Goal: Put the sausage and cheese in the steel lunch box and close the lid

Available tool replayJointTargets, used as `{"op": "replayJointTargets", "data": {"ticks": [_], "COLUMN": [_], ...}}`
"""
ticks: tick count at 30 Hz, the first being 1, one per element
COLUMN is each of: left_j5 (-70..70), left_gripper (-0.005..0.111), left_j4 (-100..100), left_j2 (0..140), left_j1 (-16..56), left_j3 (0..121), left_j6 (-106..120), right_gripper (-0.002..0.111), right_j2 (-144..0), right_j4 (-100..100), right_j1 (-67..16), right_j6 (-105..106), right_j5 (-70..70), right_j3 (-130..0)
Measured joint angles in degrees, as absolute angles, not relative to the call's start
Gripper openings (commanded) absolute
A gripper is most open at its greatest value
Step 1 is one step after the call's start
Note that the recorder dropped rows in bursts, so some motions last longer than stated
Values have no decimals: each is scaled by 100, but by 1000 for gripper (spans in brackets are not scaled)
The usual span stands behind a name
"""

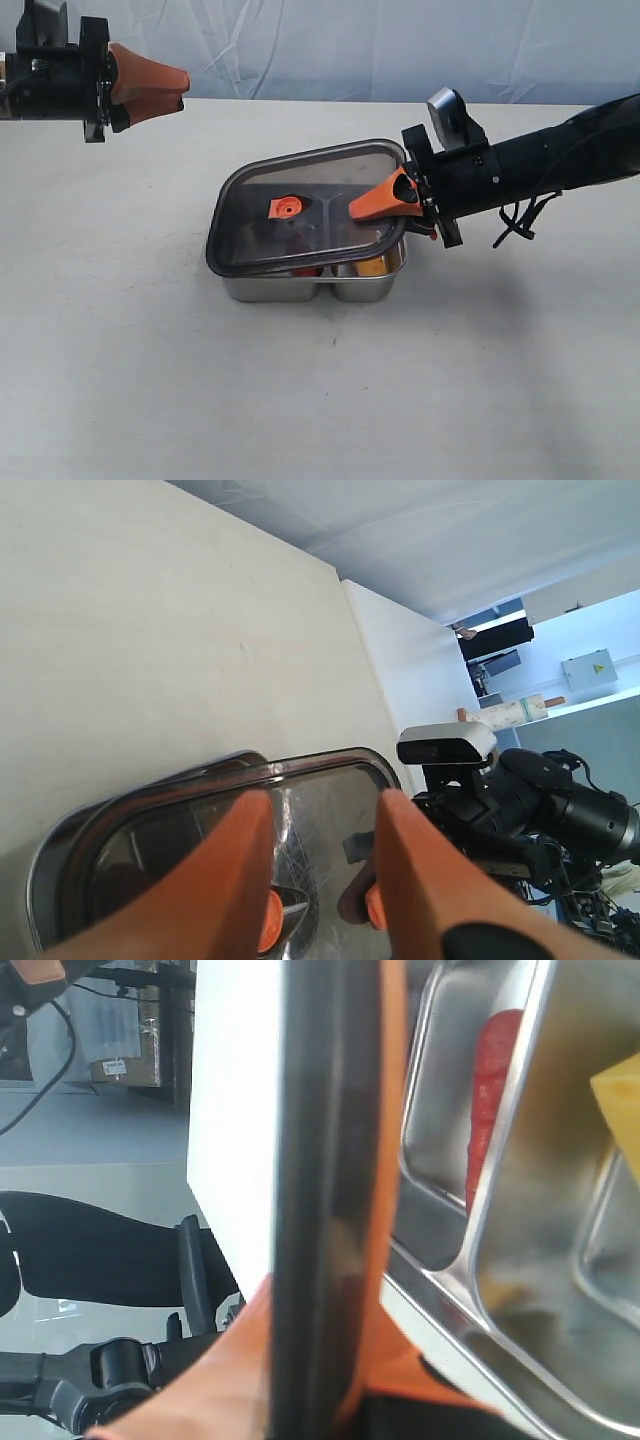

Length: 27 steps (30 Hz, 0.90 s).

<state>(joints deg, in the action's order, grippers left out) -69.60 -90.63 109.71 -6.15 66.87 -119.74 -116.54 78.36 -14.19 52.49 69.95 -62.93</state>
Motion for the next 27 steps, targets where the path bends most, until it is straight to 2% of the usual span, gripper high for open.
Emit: {"op": "replayJointTargets", "data": {"ticks": [4, 6, 7, 16, 27], "left_j5": [-6960, -6960, -6960, -6960, -6960], "left_gripper": [35, 35, 35, 35, 35], "left_j4": [-9063, -9063, -9074, -9162, -9253], "left_j2": [10971, 10971, 10971, 10971, 10971], "left_j1": [-615, -615, -615, -615, -615], "left_j3": [6687, 6687, 6687, 6687, 6687], "left_j6": [-11974, -11974, -11974, -11974, -11974], "right_gripper": [45, 59, 62, 62, 62], "right_j2": [-11654, -11668, -11677, -11677, -11677], "right_j4": [7765, 7600, 7545, 7262, 6924], "right_j1": [-1419, -1419, -1417, -1397, -936], "right_j6": [5227, 5181, 5159, 5049, 4398], "right_j5": [6995, 6984, 6984, 6984, 6984], "right_j3": [-6293, -6293, -6293, -6293, -6314]}}
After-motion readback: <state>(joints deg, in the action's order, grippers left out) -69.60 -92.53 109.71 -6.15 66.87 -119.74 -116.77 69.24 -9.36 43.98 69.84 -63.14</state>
